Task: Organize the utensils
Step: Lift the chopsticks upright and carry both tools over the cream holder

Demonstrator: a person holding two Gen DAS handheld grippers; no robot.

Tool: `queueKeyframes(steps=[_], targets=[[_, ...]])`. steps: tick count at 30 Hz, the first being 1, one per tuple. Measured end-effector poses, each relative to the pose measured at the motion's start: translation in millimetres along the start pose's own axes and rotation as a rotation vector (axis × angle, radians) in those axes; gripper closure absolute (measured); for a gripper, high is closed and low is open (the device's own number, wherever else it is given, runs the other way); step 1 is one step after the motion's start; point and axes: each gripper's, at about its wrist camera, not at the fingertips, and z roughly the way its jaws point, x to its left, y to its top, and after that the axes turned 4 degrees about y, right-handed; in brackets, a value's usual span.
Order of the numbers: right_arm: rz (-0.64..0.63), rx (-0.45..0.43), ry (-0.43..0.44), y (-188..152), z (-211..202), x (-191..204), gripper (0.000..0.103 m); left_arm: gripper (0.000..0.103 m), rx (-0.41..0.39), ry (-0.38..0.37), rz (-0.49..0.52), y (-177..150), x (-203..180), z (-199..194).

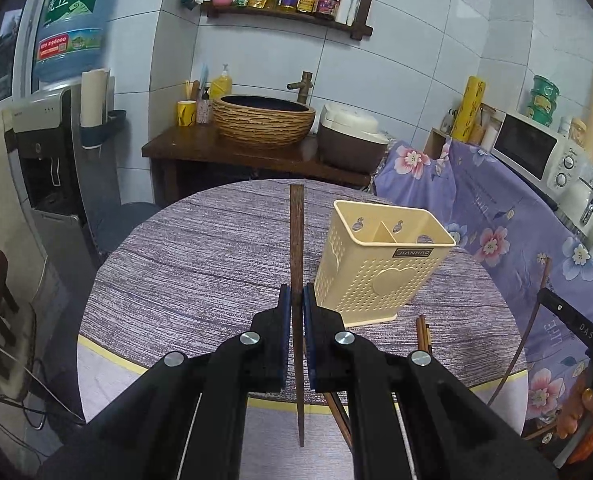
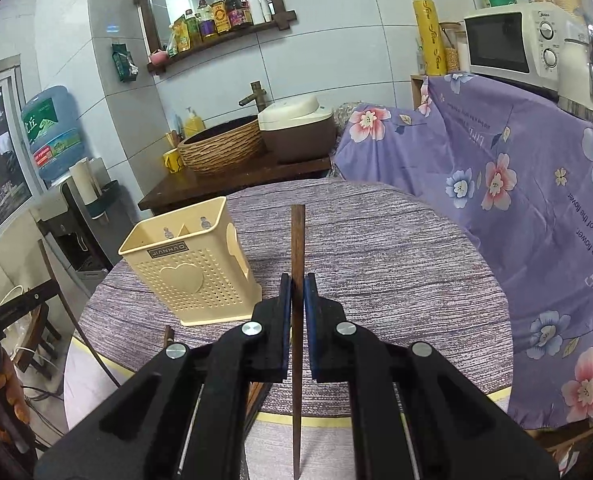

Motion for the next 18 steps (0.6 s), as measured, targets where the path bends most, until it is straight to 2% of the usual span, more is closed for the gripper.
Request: queueKeyframes(steps=[6,10,14,18], targets=[[-0.032,-0.037,-0.005,9.2,-11.1,6.6,0.095,0.095,-0.018,-0.001,-0.011,6.9,5.1,-5.9],[-0.057,-0.079,-0.019,30.2,-15.4,13.7,0.095,0.095,-0.057,0.014,0.000,28.0,5.4,-14.8],[-0.038,-0.174,0.009,75.0,-24.6,23.9,0.095,0.095,-0.129,0.004,-0.013,67.7,0.1,-30.5],[-0.051,-0.259,0.035,128.2,-36.8,50.7,0.095,0.095,-0.229,-0.009,-0.014,115.2,-17.7,-50.3]])
